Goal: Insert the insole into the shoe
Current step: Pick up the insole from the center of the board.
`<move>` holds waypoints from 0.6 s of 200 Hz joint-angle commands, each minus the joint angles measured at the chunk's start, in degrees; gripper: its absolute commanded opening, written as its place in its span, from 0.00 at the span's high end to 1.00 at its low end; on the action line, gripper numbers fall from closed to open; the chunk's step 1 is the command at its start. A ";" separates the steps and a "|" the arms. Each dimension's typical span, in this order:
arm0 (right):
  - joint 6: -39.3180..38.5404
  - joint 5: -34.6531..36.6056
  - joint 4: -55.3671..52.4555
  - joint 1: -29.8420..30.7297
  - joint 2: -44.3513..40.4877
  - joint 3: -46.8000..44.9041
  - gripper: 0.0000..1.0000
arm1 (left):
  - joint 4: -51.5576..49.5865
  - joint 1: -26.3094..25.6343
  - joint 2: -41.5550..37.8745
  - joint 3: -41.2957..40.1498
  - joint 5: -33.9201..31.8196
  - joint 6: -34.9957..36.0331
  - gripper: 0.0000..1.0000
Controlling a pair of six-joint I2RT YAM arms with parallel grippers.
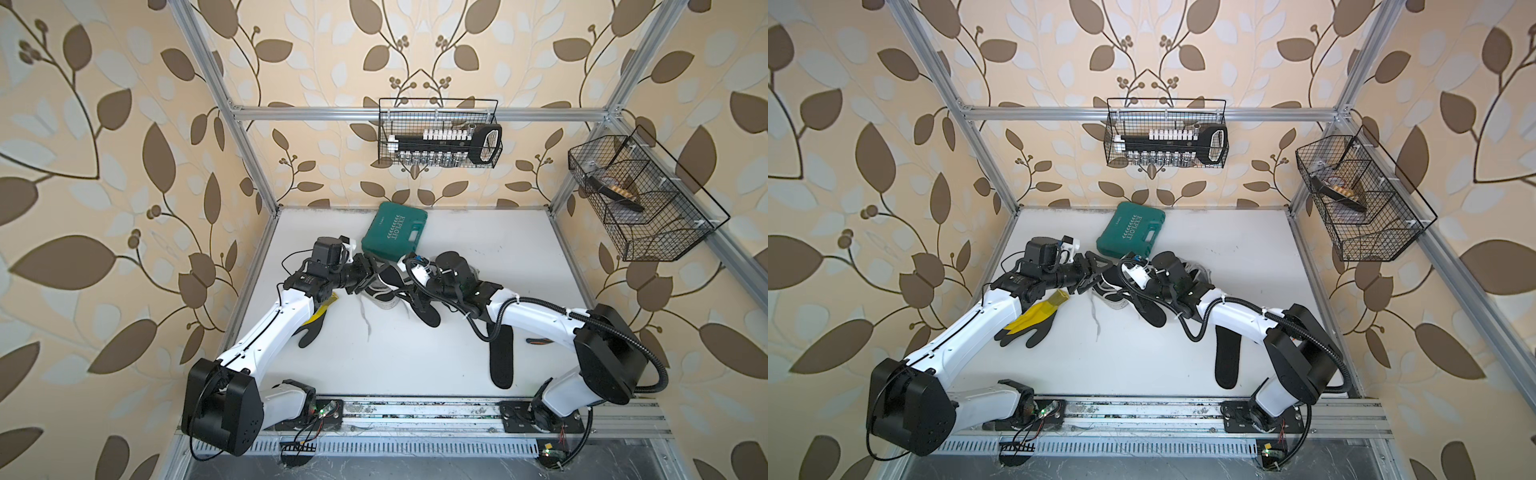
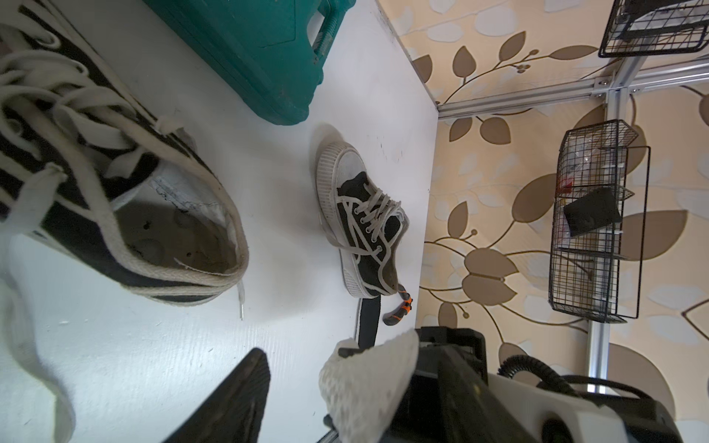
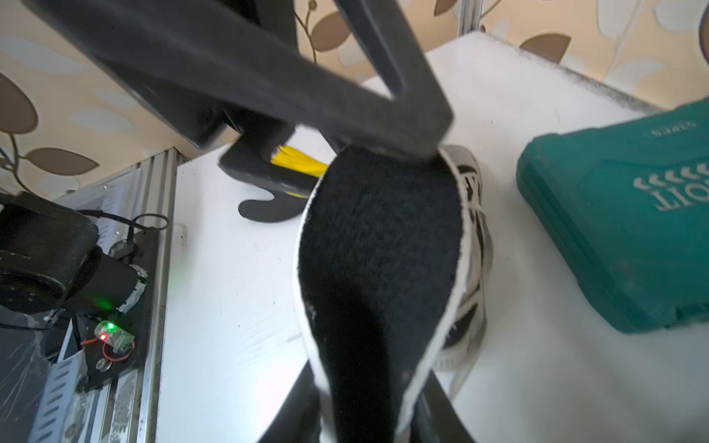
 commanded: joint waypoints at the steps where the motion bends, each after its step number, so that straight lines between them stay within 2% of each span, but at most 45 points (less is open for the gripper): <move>1: -0.62 4.05 -12.75 -2.09 -2.20 2.26 0.69 | -7.49 0.90 0.36 5.27 -7.54 13.75 0.27; 24: -1.24 5.03 -16.98 -4.24 -4.13 1.64 0.70 | -15.76 0.90 4.92 9.52 -13.10 27.94 0.28; 54: -0.95 5.31 -22.26 -6.73 -5.25 2.55 0.71 | -26.84 0.27 13.64 17.00 -20.31 39.21 0.31; 73: -1.03 5.34 -27.57 -8.09 -5.16 5.31 0.72 | -26.19 -1.21 15.60 17.05 -25.03 43.76 0.34; 100: -1.76 4.94 -32.24 -9.49 -5.55 7.28 0.72 | -19.69 -4.20 14.10 13.40 -25.77 51.90 0.36; 120: -1.86 3.52 -33.39 -10.85 -6.17 7.77 0.72 | -19.71 -4.55 15.97 15.09 -25.11 53.92 0.36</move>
